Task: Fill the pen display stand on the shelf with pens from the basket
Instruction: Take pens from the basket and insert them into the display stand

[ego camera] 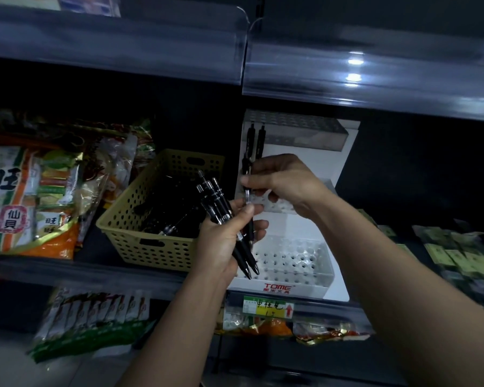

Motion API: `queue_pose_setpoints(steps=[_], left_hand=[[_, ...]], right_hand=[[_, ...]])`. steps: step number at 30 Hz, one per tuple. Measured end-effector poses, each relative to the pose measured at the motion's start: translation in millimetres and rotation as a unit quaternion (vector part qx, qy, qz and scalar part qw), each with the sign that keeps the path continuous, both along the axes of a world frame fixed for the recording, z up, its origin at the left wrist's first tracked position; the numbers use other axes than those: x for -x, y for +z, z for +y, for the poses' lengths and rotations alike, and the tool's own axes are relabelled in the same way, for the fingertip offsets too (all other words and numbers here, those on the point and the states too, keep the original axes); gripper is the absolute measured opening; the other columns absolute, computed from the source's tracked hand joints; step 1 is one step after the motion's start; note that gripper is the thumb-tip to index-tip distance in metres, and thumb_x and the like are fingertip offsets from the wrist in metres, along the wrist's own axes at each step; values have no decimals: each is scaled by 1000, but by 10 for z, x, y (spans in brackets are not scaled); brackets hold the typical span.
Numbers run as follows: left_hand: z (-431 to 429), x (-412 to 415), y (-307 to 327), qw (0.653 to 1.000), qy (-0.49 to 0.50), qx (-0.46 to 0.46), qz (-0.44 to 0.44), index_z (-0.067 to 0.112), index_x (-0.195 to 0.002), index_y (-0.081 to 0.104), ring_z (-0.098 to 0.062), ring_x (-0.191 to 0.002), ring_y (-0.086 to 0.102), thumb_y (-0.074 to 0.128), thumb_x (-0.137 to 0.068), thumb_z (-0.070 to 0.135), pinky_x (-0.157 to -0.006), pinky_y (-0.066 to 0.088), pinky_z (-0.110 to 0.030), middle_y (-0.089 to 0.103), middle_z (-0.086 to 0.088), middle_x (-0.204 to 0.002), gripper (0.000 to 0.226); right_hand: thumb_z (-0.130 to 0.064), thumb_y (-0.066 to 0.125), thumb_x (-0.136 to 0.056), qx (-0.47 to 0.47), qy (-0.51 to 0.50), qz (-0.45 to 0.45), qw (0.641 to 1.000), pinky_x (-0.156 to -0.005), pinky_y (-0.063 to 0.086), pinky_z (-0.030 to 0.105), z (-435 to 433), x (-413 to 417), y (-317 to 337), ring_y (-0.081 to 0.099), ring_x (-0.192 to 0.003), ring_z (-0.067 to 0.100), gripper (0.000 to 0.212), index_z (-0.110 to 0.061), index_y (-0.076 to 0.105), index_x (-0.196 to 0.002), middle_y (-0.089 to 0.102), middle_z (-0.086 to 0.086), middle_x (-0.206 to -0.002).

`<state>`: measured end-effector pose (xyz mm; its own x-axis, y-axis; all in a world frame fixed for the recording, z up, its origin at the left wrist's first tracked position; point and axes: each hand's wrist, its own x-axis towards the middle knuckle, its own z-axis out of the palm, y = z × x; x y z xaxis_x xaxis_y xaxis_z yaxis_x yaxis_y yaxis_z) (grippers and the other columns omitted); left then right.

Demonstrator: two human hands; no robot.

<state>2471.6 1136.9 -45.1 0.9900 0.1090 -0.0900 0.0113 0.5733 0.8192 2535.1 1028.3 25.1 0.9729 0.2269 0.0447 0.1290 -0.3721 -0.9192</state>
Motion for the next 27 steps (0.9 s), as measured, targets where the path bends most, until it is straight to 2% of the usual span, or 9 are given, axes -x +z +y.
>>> queue_pose_setpoints(steps=[3, 5, 8, 13, 15, 18, 22, 25, 27], left_hand=[[-8, 0, -35, 999, -19, -36, 28, 8, -90, 64, -16, -51, 61, 61, -90, 8, -47, 49, -24, 73, -8, -79, 3], [-14, -13, -43, 998, -12, -43, 37, 8, -91, 63, -14, -46, 54, 61, -90, 8, -42, 42, -21, 73, -7, -76, 2], [-36, -31, -38, 999, -5, -37, 32, 8, -90, 63, -13, -46, 51, 62, -89, 8, -40, 38, -20, 72, -8, -78, 2], [-73, -37, -48, 997, -18, -31, 62, 5, -100, 63, -14, -44, 50, 60, -91, 12, -39, 36, -20, 71, -7, -78, 12], [-88, -38, -50, 996, -28, -46, 72, 4, -104, 63, -13, -42, 46, 60, -91, 13, -38, 34, -20, 66, -6, -75, 16], [-101, -42, -54, 995, -45, -43, 80, 5, -102, 64, -14, -43, 43, 60, -92, 11, -37, 32, -20, 58, -6, -71, 13], [-101, -50, -66, 994, -48, -34, 92, 2, -109, 64, -13, -44, 42, 53, -91, 3, -38, 32, -20, 58, -5, -67, 21], [-100, -47, -63, 993, -43, -43, 96, 2, -110, 64, -13, -46, 42, 51, -90, 1, -38, 32, -21, 59, -5, -66, 24], [-101, -49, -58, 993, -37, -53, 94, 3, -109, 65, -13, -46, 42, 51, -90, -1, -39, 32, -21, 58, -5, -66, 24]], right_hand=[[-16, 80, -74, -103, -51, -3, 993, -48, 42, 23, -57, -46, -18, 61, -60, 14, 17, -11, 69, -85, 70, 5, -75], [-15, 81, -72, -113, -40, 26, 992, -48, 46, 21, -88, -55, -34, 63, -60, 15, 26, -7, 67, -92, 70, 5, -75], [-7, 79, -73, -122, -16, 58, 991, -50, 52, 21, -110, -29, -58, 59, -56, 16, 20, -3, 63, -85, 67, 11, -76], [-4, 76, -76, -184, -125, -41, 974, -54, 54, 24, -162, -122, 80, 58, -51, 14, 15, -8, 63, -69, 65, 4, -64], [-3, 76, -77, -173, -165, -80, 968, -57, 53, 28, -161, -194, 145, 56, -54, 15, 25, -12, 58, -63, 62, 1, -61], [1, 72, -80, -168, -208, -122, 956, -56, 51, 25, -150, -316, 167, 56, -58, 15, 29, -19, 55, -66, 61, 2, -68], [-13, 73, -80, -48, -249, -196, 947, -75, 56, 41, -117, -445, 35, 66, -80, 25, 23, -28, 59, -70, 69, 5, -83], [-20, 74, -79, -16, -254, -200, 946, -76, 55, 45, -84, -482, -36, 68, -83, 26, 11, -22, 65, -74, 72, 6, -86], [-23, 75, -78, -5, -251, -203, 946, -75, 55, 44, -64, -490, -53, 68, -80, 27, 13, -17, 65, -74, 71, 4, -80]])
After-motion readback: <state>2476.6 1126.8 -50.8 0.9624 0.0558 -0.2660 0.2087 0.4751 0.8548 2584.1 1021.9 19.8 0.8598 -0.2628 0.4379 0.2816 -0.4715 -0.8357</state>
